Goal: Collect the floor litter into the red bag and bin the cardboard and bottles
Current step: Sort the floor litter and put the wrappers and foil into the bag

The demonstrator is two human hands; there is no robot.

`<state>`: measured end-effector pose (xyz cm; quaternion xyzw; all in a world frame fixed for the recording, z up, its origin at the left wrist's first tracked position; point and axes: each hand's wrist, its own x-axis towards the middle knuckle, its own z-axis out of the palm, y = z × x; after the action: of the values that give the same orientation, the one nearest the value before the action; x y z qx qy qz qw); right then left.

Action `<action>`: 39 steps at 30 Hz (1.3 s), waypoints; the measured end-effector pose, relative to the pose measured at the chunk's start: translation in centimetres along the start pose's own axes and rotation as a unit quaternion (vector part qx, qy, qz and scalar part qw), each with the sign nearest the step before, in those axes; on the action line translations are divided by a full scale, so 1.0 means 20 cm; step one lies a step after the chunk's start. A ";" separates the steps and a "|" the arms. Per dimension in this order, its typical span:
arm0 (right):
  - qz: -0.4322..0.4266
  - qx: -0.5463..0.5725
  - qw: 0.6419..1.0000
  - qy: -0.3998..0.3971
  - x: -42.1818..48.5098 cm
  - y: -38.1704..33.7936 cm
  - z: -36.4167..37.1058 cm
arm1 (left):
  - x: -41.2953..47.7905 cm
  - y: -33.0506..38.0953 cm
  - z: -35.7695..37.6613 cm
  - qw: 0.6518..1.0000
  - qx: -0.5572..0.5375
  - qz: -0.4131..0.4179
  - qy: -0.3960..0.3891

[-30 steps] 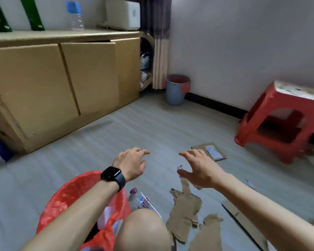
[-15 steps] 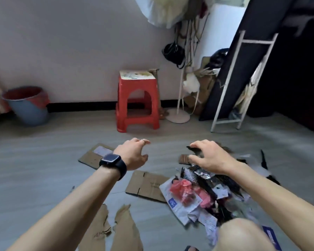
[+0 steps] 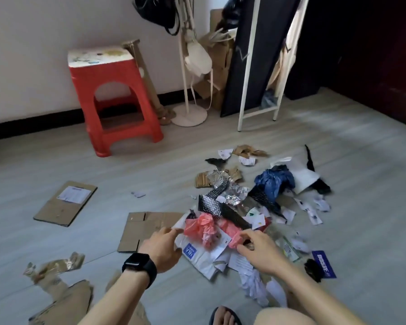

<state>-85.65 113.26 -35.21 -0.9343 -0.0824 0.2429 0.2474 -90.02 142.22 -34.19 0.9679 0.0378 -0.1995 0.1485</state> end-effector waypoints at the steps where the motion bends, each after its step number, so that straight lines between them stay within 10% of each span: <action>1: 0.017 -0.001 1.000 -0.016 0.01 0.05 0.05 | 0.04 -0.01 0.04 1.000 0.001 0.000 -0.007; 11: 0.140 -0.176 0.963 -0.146 0.27 0.48 0.54 | 0.62 0.06 0.40 0.995 0.079 0.057 0.018; 22: 0.038 -0.319 0.937 -0.139 0.38 0.57 0.71 | 0.72 -0.02 0.64 0.993 0.080 0.083 0.003; 39: -0.086 -0.044 0.991 0.091 0.28 -0.06 0.23 | 0.04 -0.42 -0.03 0.990 -0.033 -0.032 0.133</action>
<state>-83.14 117.78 -40.45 -0.9519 -0.1500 0.1314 0.2326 -90.08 150.45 -36.29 0.9787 0.0944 -0.0725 0.1673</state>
